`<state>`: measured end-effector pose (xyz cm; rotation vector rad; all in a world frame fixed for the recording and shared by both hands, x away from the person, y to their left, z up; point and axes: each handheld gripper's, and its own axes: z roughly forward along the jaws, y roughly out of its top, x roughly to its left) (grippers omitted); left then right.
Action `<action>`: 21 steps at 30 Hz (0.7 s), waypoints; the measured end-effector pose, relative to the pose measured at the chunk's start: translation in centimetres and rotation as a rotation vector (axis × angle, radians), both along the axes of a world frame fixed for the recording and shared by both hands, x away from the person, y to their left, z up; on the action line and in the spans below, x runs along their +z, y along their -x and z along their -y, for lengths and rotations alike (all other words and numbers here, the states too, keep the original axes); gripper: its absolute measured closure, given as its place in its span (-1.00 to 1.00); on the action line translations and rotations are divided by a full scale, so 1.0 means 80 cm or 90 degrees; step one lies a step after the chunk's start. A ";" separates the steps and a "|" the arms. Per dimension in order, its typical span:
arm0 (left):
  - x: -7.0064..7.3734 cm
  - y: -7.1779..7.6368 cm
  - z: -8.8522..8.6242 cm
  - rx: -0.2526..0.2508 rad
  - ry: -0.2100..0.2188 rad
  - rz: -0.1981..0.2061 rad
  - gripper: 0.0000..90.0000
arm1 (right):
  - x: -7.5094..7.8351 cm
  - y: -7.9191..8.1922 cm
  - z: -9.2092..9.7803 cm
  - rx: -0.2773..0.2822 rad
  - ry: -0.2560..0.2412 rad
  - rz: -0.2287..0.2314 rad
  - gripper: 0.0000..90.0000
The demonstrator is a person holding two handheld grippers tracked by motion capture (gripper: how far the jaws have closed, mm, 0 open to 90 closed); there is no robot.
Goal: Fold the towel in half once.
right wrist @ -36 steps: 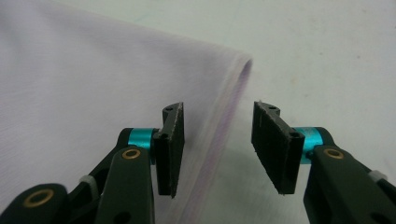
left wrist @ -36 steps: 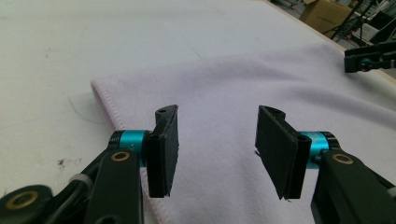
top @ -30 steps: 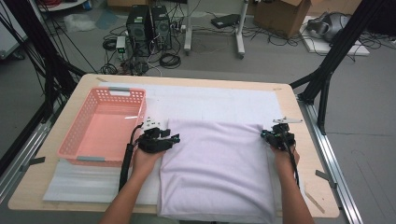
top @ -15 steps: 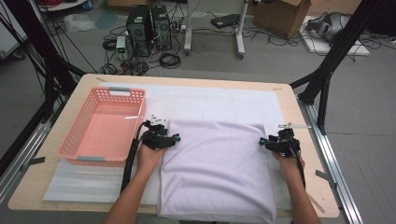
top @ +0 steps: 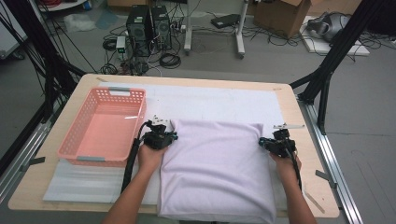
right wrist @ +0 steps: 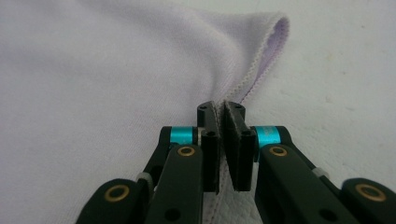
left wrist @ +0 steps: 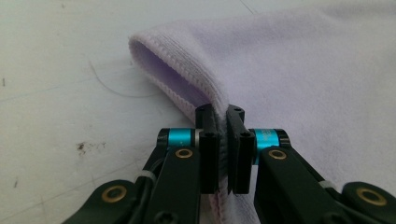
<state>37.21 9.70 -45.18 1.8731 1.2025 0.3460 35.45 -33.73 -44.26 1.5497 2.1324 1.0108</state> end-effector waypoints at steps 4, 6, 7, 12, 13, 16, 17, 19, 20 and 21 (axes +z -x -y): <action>0.015 -0.006 -0.002 0.027 0.027 0.027 0.90 | 0.004 -0.005 0.003 0.005 0.000 0.027 0.92; 0.027 -0.011 0.000 0.032 0.031 0.050 0.90 | 0.011 -0.011 0.002 0.002 0.000 0.052 0.92; 0.032 -0.016 0.001 0.037 0.033 0.054 0.90 | 0.016 -0.014 0.002 -0.001 -0.001 0.068 0.92; 0.051 -0.043 -0.002 0.067 0.061 0.074 0.90 | 0.039 -0.038 0.009 -0.026 -0.024 0.100 0.92; 0.053 -0.049 -0.002 0.071 0.066 0.073 0.90 | 0.042 -0.044 0.011 -0.030 -0.027 0.106 0.92; 0.058 -0.063 0.002 0.072 0.059 0.082 0.90 | 0.047 -0.061 0.012 -0.038 -0.027 0.108 0.92; 0.060 -0.067 0.003 0.072 0.059 0.084 0.90 | 0.047 -0.066 0.011 -0.040 -0.025 0.116 0.92; 0.065 -0.076 0.005 0.074 0.058 0.094 0.90 | 0.048 -0.076 0.011 -0.046 -0.027 0.123 0.92; 0.067 -0.079 0.005 0.074 0.059 0.104 0.89 | 0.049 -0.081 0.011 -0.048 -0.029 0.128 0.92; 0.069 -0.082 0.005 0.078 0.068 0.115 0.89 | 0.050 -0.083 0.011 -0.052 -0.031 0.133 0.92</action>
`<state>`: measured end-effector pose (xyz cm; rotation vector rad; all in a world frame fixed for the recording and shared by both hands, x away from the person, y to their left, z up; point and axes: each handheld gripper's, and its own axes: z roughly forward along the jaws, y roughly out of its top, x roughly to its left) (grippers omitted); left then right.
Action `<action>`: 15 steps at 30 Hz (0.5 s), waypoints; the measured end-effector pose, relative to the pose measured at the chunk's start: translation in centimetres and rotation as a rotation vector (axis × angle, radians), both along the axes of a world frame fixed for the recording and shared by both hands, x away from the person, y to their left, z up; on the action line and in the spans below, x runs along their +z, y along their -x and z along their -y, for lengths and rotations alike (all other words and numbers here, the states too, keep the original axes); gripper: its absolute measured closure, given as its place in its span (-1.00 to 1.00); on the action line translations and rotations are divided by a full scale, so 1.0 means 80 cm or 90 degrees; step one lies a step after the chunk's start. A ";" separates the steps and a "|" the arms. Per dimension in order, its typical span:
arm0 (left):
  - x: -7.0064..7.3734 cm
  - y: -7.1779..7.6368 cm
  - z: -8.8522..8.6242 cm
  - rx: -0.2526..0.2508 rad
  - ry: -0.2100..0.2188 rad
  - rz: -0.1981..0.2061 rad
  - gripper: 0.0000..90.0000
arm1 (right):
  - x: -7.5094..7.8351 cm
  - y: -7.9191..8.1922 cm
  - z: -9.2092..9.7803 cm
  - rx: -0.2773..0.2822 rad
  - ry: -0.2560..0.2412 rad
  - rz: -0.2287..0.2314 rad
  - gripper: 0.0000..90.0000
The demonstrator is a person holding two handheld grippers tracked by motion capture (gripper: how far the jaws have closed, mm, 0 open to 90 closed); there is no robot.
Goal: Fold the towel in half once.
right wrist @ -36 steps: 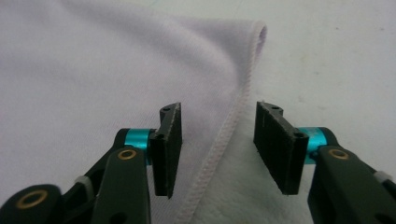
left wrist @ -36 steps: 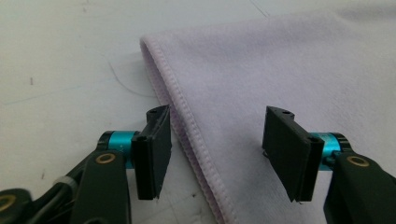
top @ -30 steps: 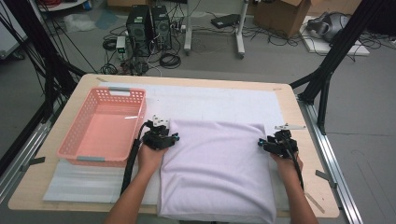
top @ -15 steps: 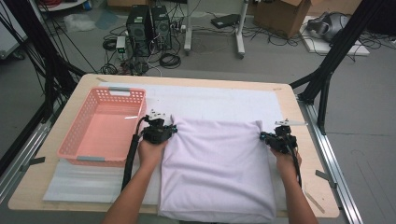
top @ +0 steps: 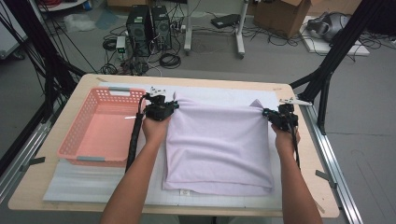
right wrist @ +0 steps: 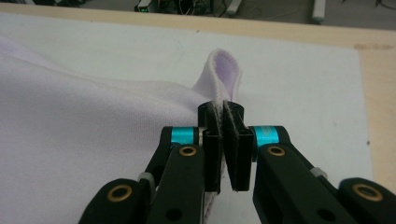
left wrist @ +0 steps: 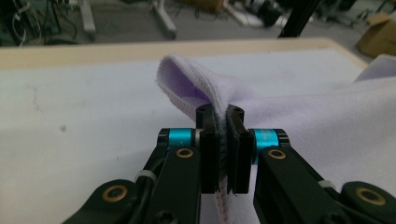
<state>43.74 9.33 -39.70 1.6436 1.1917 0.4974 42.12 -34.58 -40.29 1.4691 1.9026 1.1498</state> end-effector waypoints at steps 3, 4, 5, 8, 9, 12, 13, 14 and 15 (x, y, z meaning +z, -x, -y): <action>0.000 -0.010 0.001 -0.006 -0.011 0.002 0.89 | 0.001 -0.010 0.002 -0.006 -0.005 0.016 0.91; -0.003 -0.012 0.002 -0.006 -0.013 0.002 0.89 | 0.000 -0.014 0.001 -0.010 -0.004 0.012 0.91; -0.007 -0.013 0.003 -0.008 -0.012 -0.003 0.87 | -0.003 -0.018 0.000 -0.014 0.003 0.008 0.89; -0.018 -0.015 0.006 -0.037 0.015 -0.033 0.57 | -0.012 -0.023 -0.003 -0.032 -0.005 -0.013 0.50; -0.019 -0.014 0.007 -0.048 0.016 -0.033 0.51 | -0.014 -0.023 -0.002 -0.034 -0.012 -0.020 0.46; -0.020 -0.007 0.007 -0.054 0.021 -0.026 0.43 | -0.011 -0.018 0.001 -0.030 -0.011 -0.022 0.40; -0.020 -0.005 0.006 -0.053 0.026 -0.028 0.39 | -0.008 -0.015 0.004 -0.030 -0.013 -0.020 0.39; -0.020 -0.002 0.006 -0.057 0.030 -0.030 0.39 | -0.006 -0.012 0.005 -0.032 -0.016 -0.020 0.39; -0.020 0.000 0.006 -0.067 0.024 -0.040 0.39 | -0.004 -0.009 0.007 -0.030 -0.018 -0.020 0.39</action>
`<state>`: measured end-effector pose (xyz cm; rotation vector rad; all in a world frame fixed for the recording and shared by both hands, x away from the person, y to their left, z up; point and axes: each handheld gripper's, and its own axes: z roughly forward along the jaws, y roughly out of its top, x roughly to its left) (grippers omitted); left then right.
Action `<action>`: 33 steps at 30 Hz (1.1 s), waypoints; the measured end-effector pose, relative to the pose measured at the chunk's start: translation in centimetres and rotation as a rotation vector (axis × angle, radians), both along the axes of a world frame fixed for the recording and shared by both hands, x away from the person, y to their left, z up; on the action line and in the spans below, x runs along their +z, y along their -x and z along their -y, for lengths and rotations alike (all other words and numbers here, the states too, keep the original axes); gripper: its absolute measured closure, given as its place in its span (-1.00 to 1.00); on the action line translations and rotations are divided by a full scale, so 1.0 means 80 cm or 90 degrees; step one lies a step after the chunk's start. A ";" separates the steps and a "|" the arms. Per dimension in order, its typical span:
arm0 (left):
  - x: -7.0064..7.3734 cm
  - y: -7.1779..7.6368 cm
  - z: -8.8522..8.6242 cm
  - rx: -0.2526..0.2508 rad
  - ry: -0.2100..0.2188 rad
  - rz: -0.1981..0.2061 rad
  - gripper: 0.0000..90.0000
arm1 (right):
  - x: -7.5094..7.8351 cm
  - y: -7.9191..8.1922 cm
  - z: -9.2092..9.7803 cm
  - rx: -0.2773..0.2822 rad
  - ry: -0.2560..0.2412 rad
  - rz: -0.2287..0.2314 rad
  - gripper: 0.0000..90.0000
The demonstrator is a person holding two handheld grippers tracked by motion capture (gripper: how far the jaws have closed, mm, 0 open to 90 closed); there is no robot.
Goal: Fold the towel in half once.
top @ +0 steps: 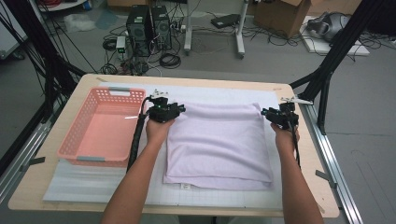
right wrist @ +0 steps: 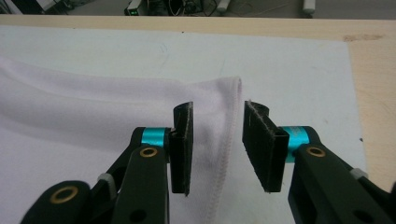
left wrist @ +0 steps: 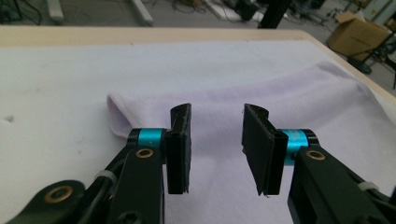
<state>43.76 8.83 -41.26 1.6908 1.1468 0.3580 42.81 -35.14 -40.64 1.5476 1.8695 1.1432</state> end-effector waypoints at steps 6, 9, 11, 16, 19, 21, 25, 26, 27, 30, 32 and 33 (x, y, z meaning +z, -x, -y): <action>0.002 0.028 0.006 -0.030 0.009 0.016 0.37 | 0.004 0.031 0.006 0.023 0.007 -0.005 0.40; -0.001 0.046 0.007 -0.044 0.008 0.024 0.35 | 0.006 0.048 0.009 0.036 0.015 -0.019 0.39; -0.005 0.057 0.006 -0.050 0.007 0.021 0.33 | 0.008 0.062 0.010 0.041 0.018 -0.013 0.38; -0.011 0.088 0.001 -0.071 -0.007 0.028 0.32 | 0.008 0.095 0.012 0.062 0.029 -0.012 0.38; -0.013 0.106 -0.003 -0.081 -0.004 0.031 0.32 | 0.005 0.118 0.010 0.078 0.033 -0.012 0.38; -0.013 0.116 -0.007 -0.090 -0.004 0.033 0.32 | 0.002 0.132 0.010 0.085 0.035 -0.010 0.38; -0.015 0.139 -0.016 -0.104 -0.009 0.048 0.32 | -0.008 0.157 0.010 0.091 0.037 -0.009 0.38; -0.016 0.145 -0.019 -0.104 -0.005 0.051 0.30 | -0.010 0.163 0.010 0.091 0.036 -0.009 0.37; -0.017 0.151 -0.022 -0.108 -0.003 0.052 0.30 | -0.012 0.169 0.010 0.091 0.033 -0.007 0.37; -0.021 0.169 -0.031 -0.109 0.001 0.054 0.26 | -0.016 0.189 0.008 0.096 0.029 -0.003 0.37; -0.023 0.183 -0.037 -0.111 0.000 0.058 0.24 | -0.019 0.202 0.006 0.102 0.032 -0.001 0.37; -0.023 0.188 -0.040 -0.113 -0.002 0.058 0.24 | -0.020 0.208 0.004 0.102 0.036 0.000 0.37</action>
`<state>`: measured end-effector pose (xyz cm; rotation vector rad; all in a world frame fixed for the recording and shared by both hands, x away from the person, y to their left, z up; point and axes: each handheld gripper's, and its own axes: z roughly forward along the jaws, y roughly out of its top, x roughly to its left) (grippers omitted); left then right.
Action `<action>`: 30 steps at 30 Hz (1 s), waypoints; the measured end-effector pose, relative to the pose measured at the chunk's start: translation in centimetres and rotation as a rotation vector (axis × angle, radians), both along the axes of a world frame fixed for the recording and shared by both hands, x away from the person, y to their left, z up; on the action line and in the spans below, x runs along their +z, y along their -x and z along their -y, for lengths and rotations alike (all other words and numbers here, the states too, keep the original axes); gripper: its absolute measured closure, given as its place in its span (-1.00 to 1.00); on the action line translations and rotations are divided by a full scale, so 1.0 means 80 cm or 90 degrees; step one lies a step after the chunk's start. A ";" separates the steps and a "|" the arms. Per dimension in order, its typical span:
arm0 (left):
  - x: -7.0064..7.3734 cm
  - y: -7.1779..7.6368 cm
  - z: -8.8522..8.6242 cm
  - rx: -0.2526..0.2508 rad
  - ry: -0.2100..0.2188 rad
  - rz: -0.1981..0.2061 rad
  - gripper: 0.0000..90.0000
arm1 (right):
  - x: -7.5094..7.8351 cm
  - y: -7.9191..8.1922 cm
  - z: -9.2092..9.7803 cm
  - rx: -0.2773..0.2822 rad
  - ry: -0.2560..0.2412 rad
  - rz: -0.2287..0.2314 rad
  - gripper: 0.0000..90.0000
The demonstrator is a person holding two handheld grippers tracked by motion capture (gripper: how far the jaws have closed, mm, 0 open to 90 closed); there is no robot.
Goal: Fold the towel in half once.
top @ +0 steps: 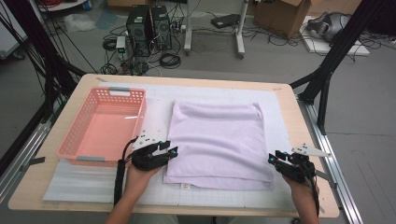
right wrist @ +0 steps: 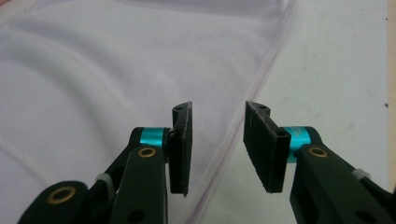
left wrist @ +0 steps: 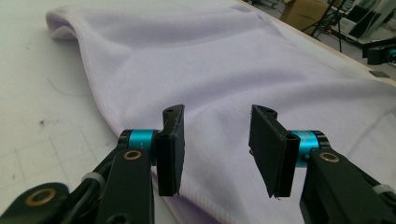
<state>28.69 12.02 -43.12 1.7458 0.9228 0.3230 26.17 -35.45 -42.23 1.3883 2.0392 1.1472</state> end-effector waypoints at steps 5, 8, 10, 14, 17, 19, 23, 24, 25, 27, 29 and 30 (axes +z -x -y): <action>-0.004 0.027 -0.009 -0.005 -0.010 0.000 0.25 | -0.004 0.024 -0.007 0.007 0.006 0.007 0.35; -0.010 0.039 -0.013 -0.001 -0.007 -0.011 0.25 | -0.006 0.038 -0.012 0.013 0.014 0.010 0.34; -0.014 0.045 -0.013 0.002 -0.006 -0.026 0.25 | -0.006 0.047 -0.014 0.013 0.021 0.012 0.33; -0.023 0.057 -0.012 -0.019 -0.013 -0.054 0.32 | 0.000 0.065 -0.013 0.009 0.018 0.014 0.33; -0.028 0.059 -0.011 -0.031 -0.008 -0.077 0.37 | 0.000 0.077 -0.011 0.008 0.007 0.006 0.33; -0.030 0.056 -0.010 -0.034 -0.016 -0.087 0.39 | -0.003 0.079 -0.013 0.016 0.011 -0.004 0.32; -0.031 0.055 -0.005 -0.037 -0.047 -0.100 0.67 | -0.015 0.071 -0.021 0.020 0.023 -0.039 0.49; -0.030 0.057 -0.003 -0.039 -0.059 -0.094 0.76 | -0.018 0.069 -0.021 0.019 0.023 -0.048 0.61; -0.030 0.059 -0.001 -0.037 -0.068 -0.085 0.91 | -0.020 0.067 -0.021 0.020 0.022 -0.058 0.72; -0.029 0.060 -0.002 -0.036 -0.068 -0.079 0.94 | -0.023 0.067 -0.020 0.026 0.034 -0.064 0.88; -0.028 0.062 -0.006 -0.036 -0.047 -0.082 0.95 | -0.022 0.069 -0.018 0.028 0.038 -0.061 0.89; -0.027 0.062 -0.009 -0.041 -0.036 -0.086 0.95 | -0.020 0.071 -0.016 0.025 0.029 -0.058 0.89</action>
